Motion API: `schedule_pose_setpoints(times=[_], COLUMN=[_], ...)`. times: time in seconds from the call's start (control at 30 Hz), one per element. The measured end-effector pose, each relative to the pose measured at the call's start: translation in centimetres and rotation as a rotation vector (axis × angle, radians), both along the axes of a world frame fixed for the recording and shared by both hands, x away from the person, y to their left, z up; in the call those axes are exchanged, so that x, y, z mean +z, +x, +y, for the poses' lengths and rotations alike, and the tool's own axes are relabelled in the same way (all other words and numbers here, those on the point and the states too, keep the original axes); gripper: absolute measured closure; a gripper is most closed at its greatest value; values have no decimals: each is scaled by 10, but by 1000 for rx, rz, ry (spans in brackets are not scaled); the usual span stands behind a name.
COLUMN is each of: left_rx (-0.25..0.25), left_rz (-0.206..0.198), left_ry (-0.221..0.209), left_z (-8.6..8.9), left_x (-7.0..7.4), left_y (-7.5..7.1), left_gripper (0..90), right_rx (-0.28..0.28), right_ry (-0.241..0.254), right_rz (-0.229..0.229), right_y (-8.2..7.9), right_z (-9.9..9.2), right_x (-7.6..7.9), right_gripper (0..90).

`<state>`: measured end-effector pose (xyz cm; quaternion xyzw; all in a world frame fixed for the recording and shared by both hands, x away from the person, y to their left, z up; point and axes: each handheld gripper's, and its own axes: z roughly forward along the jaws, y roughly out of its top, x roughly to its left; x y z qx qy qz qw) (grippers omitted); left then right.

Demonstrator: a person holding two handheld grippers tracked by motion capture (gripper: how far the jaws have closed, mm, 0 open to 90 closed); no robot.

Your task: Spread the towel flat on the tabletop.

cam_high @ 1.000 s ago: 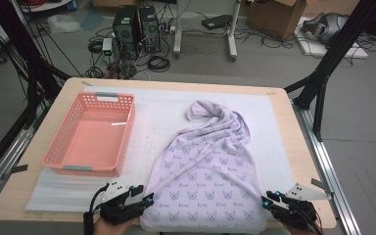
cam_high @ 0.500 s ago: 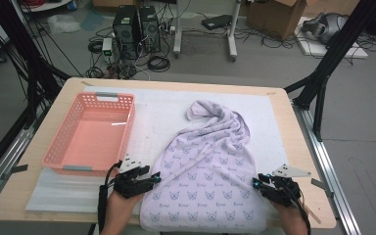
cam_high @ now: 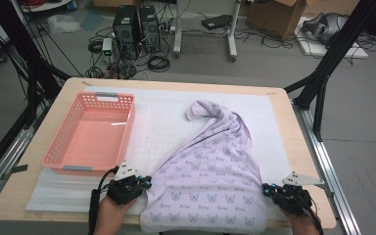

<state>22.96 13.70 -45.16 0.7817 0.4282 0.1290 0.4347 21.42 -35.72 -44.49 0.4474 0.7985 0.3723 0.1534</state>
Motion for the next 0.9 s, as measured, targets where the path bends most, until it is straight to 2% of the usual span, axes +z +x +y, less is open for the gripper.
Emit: schedule_pose_setpoints(times=[0.13,0.2,0.23,0.27,0.3,0.33,0.37,0.4,0.43,0.47,0.5,0.53,0.57,0.6,0.63,0.67,0.73,0.8,0.9], left_rx=[2,6,12,14,6,0,-7,-15,-23,-24,-25,-16,-21,-12,0,14,44,63,94], left_rz=[-24,-17,-12,-2,11,16,21,38,51,36,22,-3,8,15,4,-1,-1,-7,-43], left_ry=[-12,-36,-52,-74,-91,-95,-92,-86,-73,-55,-29,24,18,21,33,41,28,34,44], left_z=[-1,-2,-3,-3,-3,-5,-7,-10,-13,-16,-19,-22,-22,-23,-25,-26,-27,-28,-27], left_x=[3,2,1,1,1,1,1,1,0,-1,-1,0,1,2,2,3,4,5,7], left_y=[-3,1,3,6,10,13,16,19,22,23,23,22,25,28,31,34,44,50,60], left_gripper=[877,869,832,716,625,592,570,554,559,566,626,704,835,859,866,868,870,869,870], right_rx=[-3,-3,0,2,-9,-25,-28,-25,-27,-18,-8,6,14,32,47,45,22,-3,-42], right_ry=[4,-6,-3,2,19,43,61,51,41,39,32,18,-1,10,19,3,-15,-31,-41], right_rz=[-5,-5,-7,-16,-24,-27,-24,-26,-22,-17,-14,-1,-21,-7,-3,-17,-49,-84,-121], right_y=[-5,-4,-4,-3,-2,0,3,6,10,13,16,19,21,23,26,28,32,35,40], right_z=[-4,-3,-1,-1,0,0,1,2,4,5,7,10,12,11,11,11,12,12,11], right_x=[1,2,3,4,5,6,7,6,5,3,1,-2,-3,-2,-2,-2,-2,-1,0], right_gripper=[878,877,868,839,716,657,643,607,596,596,596,605,697,805,850,861,867,869,868])
